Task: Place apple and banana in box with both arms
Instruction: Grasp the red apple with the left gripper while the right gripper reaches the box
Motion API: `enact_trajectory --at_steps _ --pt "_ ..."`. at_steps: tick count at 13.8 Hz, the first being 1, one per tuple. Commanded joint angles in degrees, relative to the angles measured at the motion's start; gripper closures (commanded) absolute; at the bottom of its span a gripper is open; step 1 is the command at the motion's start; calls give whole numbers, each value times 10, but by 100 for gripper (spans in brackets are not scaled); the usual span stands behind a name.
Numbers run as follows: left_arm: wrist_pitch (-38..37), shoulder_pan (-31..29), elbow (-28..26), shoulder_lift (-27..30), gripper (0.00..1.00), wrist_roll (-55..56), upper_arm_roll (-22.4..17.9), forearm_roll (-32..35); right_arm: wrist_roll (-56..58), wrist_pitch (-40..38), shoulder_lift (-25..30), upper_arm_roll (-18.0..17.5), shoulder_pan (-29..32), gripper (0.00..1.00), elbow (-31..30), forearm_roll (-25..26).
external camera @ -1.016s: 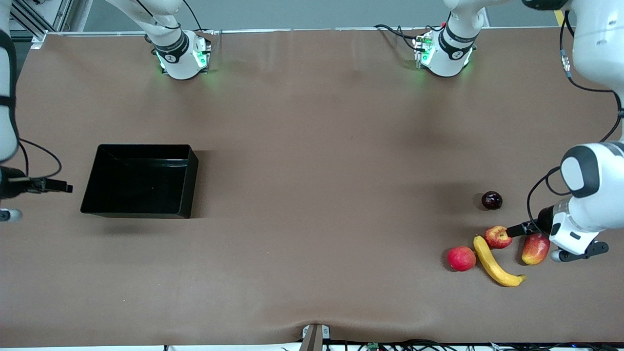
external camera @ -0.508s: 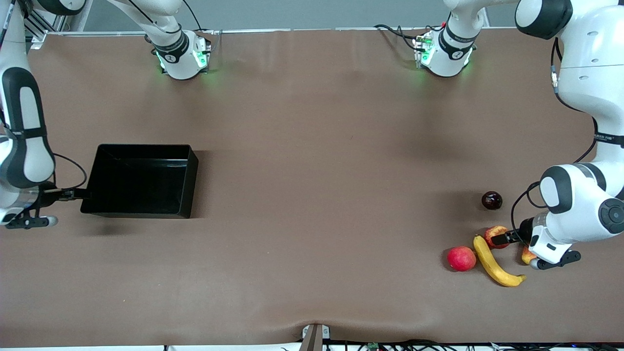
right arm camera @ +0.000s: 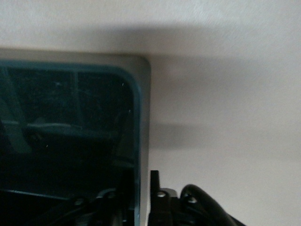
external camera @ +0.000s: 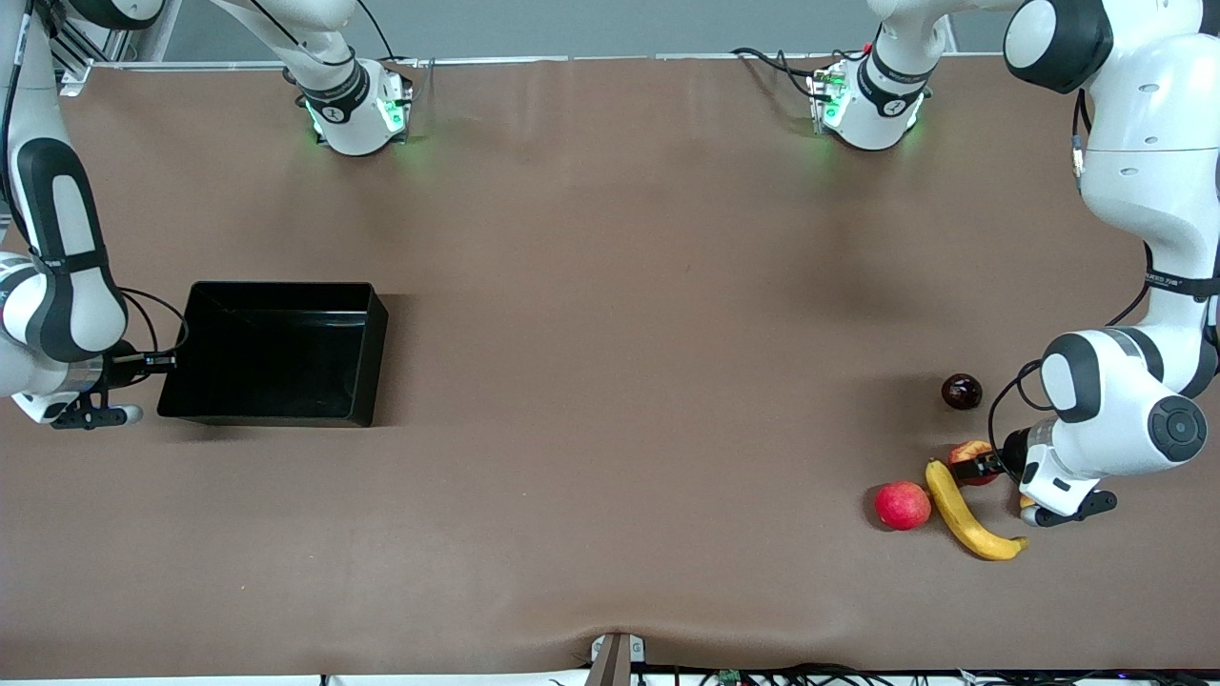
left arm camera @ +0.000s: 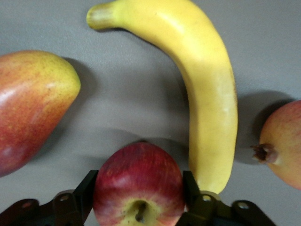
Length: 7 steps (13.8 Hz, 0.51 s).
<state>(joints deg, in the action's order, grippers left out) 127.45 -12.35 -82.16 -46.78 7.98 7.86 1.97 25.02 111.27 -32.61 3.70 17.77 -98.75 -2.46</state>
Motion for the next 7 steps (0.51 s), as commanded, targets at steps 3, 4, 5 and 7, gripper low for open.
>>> enact_trajectory --at_steps 3,4,5,7 --pt "-27 0 10 28 100 -5 1 3 4 -54 18 -9 3 100 30 -11" --pt "-43 1 9 40 100 -5 2 3 -1 -89 19 -11 -1 100 55 -15" --pt "-63 3 10 54 100 -7 4 10 -21 -137 19 -11 -13 100 84 -30" --pt "-101 21 10 88 100 -9 8 56 -66 -215 20 -11 -45 100 128 -71"
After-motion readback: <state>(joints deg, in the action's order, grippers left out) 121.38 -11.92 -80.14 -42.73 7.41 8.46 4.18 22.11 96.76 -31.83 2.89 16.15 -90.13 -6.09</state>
